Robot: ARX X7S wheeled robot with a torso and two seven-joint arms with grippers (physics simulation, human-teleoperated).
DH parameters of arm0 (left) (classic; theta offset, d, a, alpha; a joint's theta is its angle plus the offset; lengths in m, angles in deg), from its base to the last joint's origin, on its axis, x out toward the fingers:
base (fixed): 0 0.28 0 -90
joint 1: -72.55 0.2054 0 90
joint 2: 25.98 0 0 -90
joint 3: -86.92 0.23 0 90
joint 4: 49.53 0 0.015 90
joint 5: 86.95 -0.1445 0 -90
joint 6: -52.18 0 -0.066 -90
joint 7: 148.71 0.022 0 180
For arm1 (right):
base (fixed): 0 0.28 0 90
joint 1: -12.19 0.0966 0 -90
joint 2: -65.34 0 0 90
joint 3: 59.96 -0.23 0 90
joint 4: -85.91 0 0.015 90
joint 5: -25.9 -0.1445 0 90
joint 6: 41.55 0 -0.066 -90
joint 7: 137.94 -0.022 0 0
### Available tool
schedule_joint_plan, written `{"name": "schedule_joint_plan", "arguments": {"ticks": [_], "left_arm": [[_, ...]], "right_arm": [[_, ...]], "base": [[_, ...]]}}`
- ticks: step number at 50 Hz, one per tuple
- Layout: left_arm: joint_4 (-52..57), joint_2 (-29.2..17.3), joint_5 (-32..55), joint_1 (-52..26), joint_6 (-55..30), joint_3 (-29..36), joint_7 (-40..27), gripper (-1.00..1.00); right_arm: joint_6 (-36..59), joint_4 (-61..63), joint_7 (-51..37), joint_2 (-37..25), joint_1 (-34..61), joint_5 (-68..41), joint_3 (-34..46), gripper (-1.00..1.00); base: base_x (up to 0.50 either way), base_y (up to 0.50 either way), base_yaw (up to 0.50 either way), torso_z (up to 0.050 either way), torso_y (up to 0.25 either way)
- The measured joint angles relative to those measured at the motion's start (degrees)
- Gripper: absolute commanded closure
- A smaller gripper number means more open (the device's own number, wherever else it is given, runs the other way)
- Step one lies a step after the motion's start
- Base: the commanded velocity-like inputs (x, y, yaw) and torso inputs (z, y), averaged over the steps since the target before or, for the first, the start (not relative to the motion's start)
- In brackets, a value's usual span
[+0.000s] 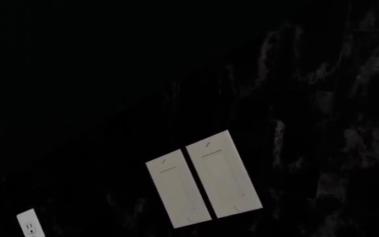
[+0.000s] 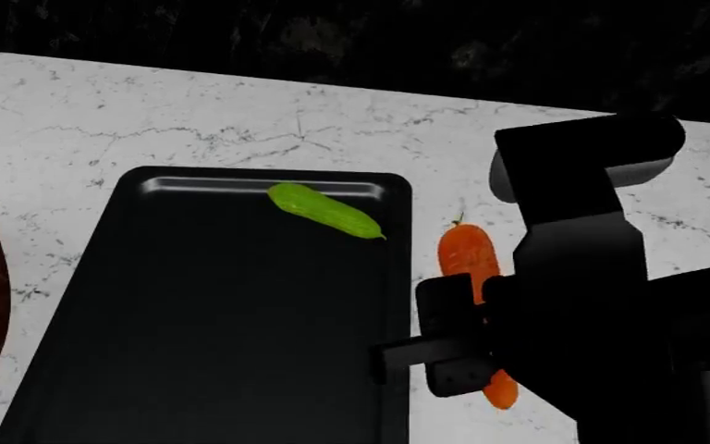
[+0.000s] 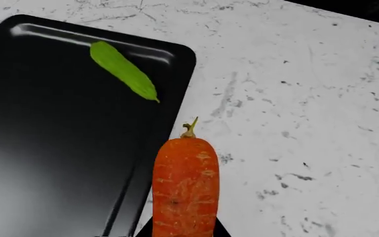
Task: Place the two vegetables and bowl onto the tray for setting up a vegetable dip station.
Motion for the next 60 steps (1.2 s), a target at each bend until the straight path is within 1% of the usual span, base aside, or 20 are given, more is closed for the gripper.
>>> {"name": "schedule_joint_plan", "arguments": {"ticks": [11, 21, 29, 42, 60], "left_arm": [[0.1, -0.1, 0.3, -0.1, -0.2, -0.4, -0.2, -1.0], [0.3, -0.3, 0.5, 0.0, -0.5, -0.8, -0.4, -1.0], [1.1, -0.6, 0.8, 0.0, -1.2, -1.2, -0.6, -1.0], [2.1, -0.9, 1.3, -0.1, -2.3, -1.5, -0.8, -1.0], [2.4, -1.5, 1.7, 0.2, -2.4, -1.7, -0.8, -1.0]], "right_arm": [[-2.5, -3.0, -3.2, 5.8, 3.5, -1.9, 2.4, 1.0], [-2.7, -6.4, -9.1, 10.8, 8.5, -4.4, 7.1, 1.0], [-2.7, -8.7, -11.2, 14.5, 10.9, -3.8, 10.1, 1.0], [-2.9, -10.2, -12.0, 18.1, 11.3, -1.7, 13.3, 1.0], [-3.4, -11.9, -8.7, 20.4, 9.3, 2.2, 15.1, 1.0]], "base": [[0.0, 0.0, 0.0, 0.0, 0.0], [0.0, 0.0, 0.0, 0.0, 0.0], [0.0, 0.0, 0.0, 0.0, 0.0], [0.0, 0.0, 0.0, 0.0, 0.0], [0.0, 0.0, 0.0, 0.0, 0.0]]}}
